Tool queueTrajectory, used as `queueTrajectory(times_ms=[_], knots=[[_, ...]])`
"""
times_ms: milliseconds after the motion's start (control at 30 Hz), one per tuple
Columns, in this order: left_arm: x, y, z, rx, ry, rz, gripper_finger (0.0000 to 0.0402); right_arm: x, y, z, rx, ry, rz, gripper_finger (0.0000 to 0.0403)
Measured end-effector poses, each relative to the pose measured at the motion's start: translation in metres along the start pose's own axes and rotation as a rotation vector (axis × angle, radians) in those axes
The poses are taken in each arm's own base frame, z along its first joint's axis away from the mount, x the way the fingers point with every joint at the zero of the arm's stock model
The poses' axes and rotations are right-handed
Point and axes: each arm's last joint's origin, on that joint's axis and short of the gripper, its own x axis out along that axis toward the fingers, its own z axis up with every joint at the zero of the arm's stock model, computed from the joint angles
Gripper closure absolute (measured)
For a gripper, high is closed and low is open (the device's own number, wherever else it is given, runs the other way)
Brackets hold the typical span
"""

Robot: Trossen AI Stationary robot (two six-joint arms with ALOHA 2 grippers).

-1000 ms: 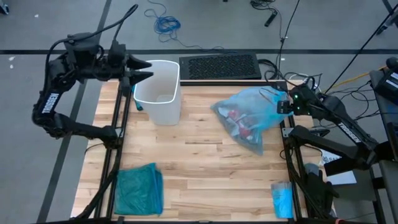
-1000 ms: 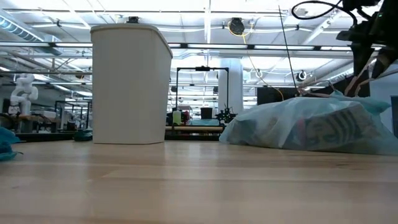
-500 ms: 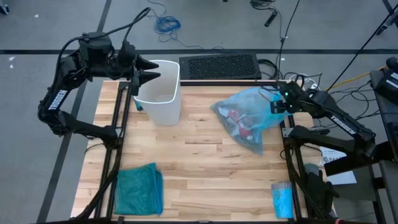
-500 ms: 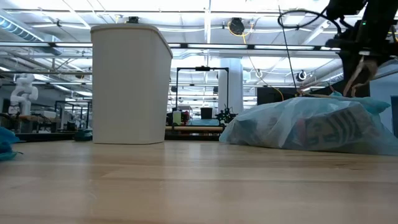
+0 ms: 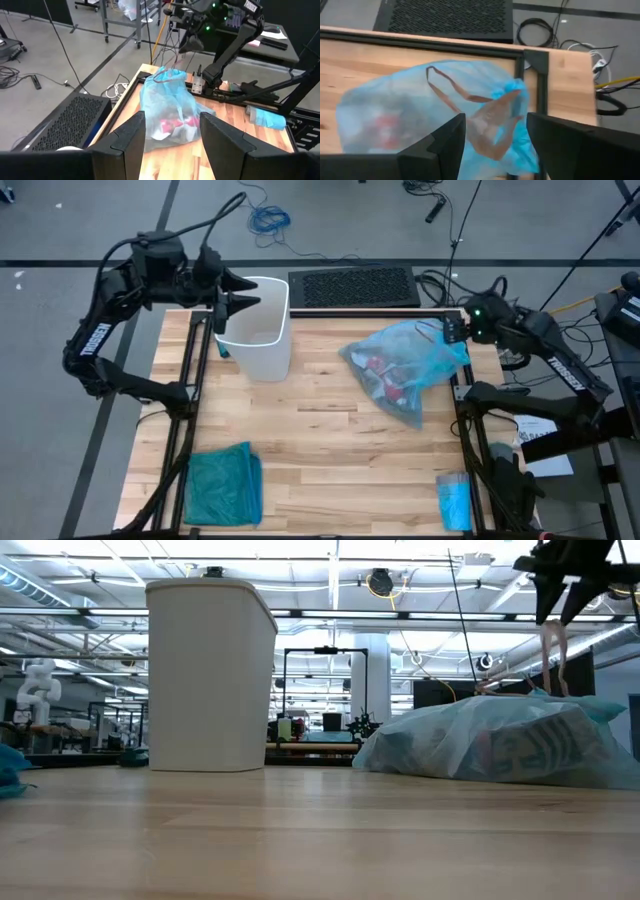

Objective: Place trash/remove bag and relplace
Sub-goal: Insert the blue trash bag into the white trash bin

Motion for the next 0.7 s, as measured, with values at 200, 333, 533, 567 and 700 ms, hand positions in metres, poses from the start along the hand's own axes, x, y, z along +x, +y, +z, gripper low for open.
queueTrajectory(times_ms=[200, 333, 533, 567, 700], knots=[[0.000, 0.000, 0.000, -0.005, 0.001, 0.000, 0.0218, -0.008, 0.008, 0.011, 0.028, -0.019, 0.172, 0.0200], [0.000, 0.000, 0.000, -0.005, 0.000, 0.000, 0.0218, -0.005, 0.023, 0.018, 0.038, -0.005, 0.380, 0.0200], [0.006, 0.001, -0.003, -0.039, 0.041, -0.009, 0.0218, 0.005, 0.059, 0.018, -0.003, -0.018, 0.627, 0.0200], [0.007, 0.001, -0.006, -0.057, 0.080, -0.022, 0.0218, 0.008, 0.067, 0.017, -0.016, -0.020, 0.662, 0.0200], [0.007, -0.005, -0.030, -0.145, 0.333, -0.085, 0.0218, 0.020, 0.099, 0.001, -0.082, 0.011, 0.765, 0.0200]])
